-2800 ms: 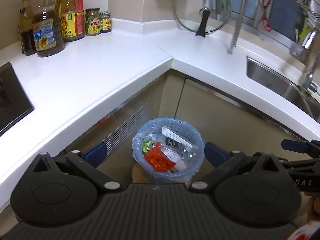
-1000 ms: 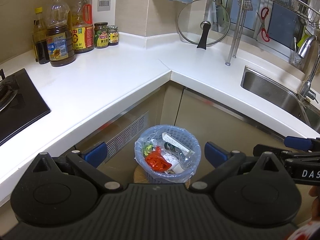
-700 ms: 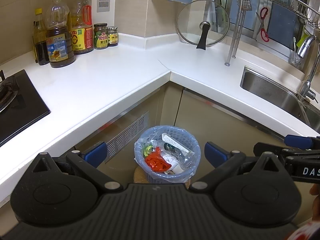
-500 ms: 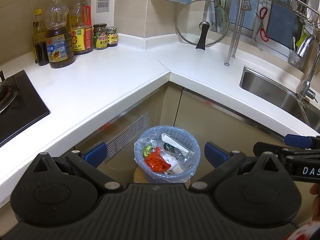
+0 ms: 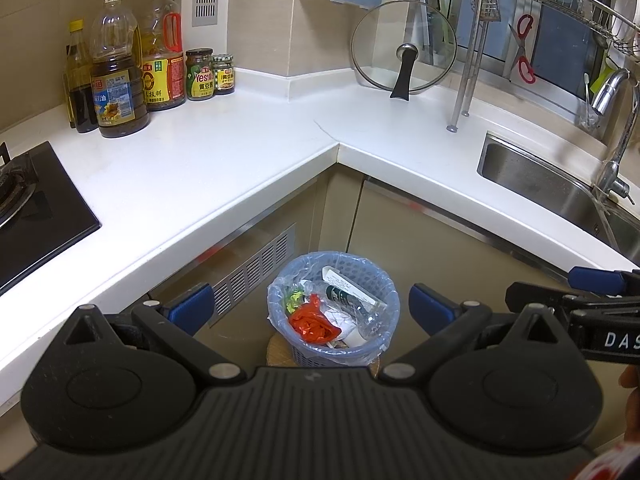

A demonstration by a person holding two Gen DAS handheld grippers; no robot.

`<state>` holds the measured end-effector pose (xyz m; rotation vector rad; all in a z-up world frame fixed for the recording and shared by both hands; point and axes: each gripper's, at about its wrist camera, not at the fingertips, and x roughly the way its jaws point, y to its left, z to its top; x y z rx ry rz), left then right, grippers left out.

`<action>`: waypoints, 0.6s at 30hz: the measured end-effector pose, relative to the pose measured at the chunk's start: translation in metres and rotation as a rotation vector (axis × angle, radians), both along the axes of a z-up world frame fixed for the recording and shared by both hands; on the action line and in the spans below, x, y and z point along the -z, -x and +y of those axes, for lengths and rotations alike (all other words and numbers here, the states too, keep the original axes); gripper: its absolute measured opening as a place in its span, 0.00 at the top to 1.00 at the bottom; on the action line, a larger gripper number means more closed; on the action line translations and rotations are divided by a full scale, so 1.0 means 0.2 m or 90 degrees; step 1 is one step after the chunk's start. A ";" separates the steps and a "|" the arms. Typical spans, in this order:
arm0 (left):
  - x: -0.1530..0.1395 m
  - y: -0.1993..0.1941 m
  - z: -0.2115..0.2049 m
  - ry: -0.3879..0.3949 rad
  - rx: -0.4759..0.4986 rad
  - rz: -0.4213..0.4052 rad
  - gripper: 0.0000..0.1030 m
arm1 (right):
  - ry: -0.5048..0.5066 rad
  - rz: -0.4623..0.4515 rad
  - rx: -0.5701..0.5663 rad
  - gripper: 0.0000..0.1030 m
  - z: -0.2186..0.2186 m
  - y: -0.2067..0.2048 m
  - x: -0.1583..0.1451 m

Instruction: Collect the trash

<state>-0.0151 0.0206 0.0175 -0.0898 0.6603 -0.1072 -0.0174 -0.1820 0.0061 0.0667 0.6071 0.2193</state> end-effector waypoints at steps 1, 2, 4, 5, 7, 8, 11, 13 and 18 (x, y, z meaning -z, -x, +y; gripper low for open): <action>0.00 0.00 0.00 -0.001 0.000 0.000 0.00 | -0.001 0.000 0.001 0.08 0.00 0.00 0.00; 0.00 0.00 0.00 -0.001 0.001 0.000 0.00 | -0.001 0.000 0.001 0.08 0.00 0.00 0.00; -0.01 0.00 0.00 -0.001 0.003 -0.001 0.00 | -0.001 0.000 0.001 0.08 0.00 0.00 0.00; -0.01 0.00 -0.01 -0.001 0.003 -0.001 0.00 | -0.001 -0.001 0.001 0.08 0.00 0.00 0.00; -0.01 0.00 -0.01 0.000 0.002 -0.001 0.00 | -0.001 0.000 0.001 0.08 0.00 0.00 0.00; -0.01 0.00 -0.01 0.000 0.002 -0.001 0.00 | -0.002 0.000 0.001 0.08 0.00 0.00 0.00; -0.01 0.00 -0.01 -0.002 0.004 -0.002 0.00 | -0.001 0.000 0.001 0.08 0.00 0.00 0.00; -0.01 0.00 -0.01 -0.002 0.004 -0.002 0.00 | -0.001 -0.001 0.000 0.08 0.00 0.00 0.00; -0.01 0.01 -0.01 -0.002 0.004 -0.002 0.00 | -0.001 -0.001 0.000 0.09 -0.01 0.00 0.00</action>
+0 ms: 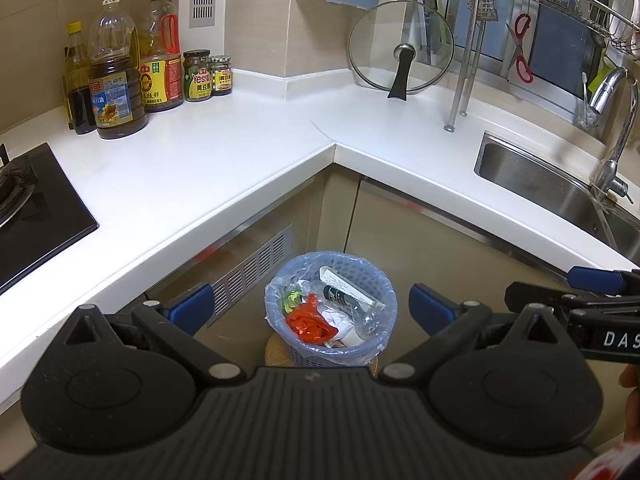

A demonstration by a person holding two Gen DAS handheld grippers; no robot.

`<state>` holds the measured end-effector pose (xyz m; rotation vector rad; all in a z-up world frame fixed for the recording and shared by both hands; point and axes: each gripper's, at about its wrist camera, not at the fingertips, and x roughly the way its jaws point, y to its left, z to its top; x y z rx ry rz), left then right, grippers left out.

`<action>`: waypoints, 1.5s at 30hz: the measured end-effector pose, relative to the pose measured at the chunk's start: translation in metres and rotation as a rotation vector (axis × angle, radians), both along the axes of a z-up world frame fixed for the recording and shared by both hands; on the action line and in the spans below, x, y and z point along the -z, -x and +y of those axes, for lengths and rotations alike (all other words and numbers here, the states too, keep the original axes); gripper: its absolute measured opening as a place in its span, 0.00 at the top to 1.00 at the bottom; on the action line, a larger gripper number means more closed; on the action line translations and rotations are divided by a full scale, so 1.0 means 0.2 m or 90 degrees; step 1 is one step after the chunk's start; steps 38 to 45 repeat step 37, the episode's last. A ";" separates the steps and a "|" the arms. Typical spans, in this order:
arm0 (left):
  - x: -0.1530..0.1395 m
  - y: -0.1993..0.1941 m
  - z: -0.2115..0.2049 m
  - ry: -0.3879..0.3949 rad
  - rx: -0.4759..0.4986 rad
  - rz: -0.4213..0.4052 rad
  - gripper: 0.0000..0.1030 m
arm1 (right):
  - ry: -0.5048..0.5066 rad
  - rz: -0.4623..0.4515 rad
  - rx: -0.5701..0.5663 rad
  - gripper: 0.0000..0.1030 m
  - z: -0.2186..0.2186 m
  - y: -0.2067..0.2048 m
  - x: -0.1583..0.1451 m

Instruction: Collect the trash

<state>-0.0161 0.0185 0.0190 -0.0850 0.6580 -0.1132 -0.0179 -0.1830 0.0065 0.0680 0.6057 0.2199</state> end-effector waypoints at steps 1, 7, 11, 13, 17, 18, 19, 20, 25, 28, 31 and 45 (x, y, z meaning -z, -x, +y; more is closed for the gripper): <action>0.00 0.00 0.00 0.000 0.000 0.000 0.00 | 0.000 0.000 0.000 0.08 0.00 0.00 0.00; 0.00 0.00 -0.01 0.000 0.001 0.000 0.00 | -0.001 0.001 0.002 0.08 0.00 0.01 0.00; 0.00 0.00 0.00 0.000 0.001 0.000 0.00 | -0.001 0.001 0.002 0.08 0.00 0.01 0.00; 0.00 0.00 0.00 0.000 0.002 0.000 0.00 | -0.001 0.001 0.002 0.08 0.00 0.01 0.00; 0.00 0.00 0.00 0.000 0.003 0.000 0.00 | -0.001 0.001 0.002 0.09 0.00 0.01 0.00; 0.00 0.00 0.00 0.000 0.003 0.000 0.00 | -0.001 0.000 0.002 0.08 0.00 0.01 0.00; 0.00 0.00 0.00 0.000 0.003 0.000 0.00 | -0.001 0.000 0.002 0.08 0.00 0.01 0.00; 0.00 0.00 0.00 0.000 0.003 0.000 0.00 | -0.001 0.000 0.002 0.08 0.00 0.01 0.00; 0.00 0.00 0.00 0.001 0.003 0.001 0.00 | -0.001 0.001 0.003 0.08 -0.01 0.01 0.00; 0.01 0.00 -0.01 0.001 0.002 0.001 0.00 | -0.002 0.002 0.003 0.08 -0.01 0.01 0.00; 0.01 0.01 -0.02 0.001 0.001 0.001 0.00 | -0.002 0.002 0.003 0.08 -0.01 0.01 0.00; 0.01 0.01 -0.01 0.010 -0.003 -0.001 0.00 | -0.002 0.001 0.003 0.08 -0.01 0.01 0.00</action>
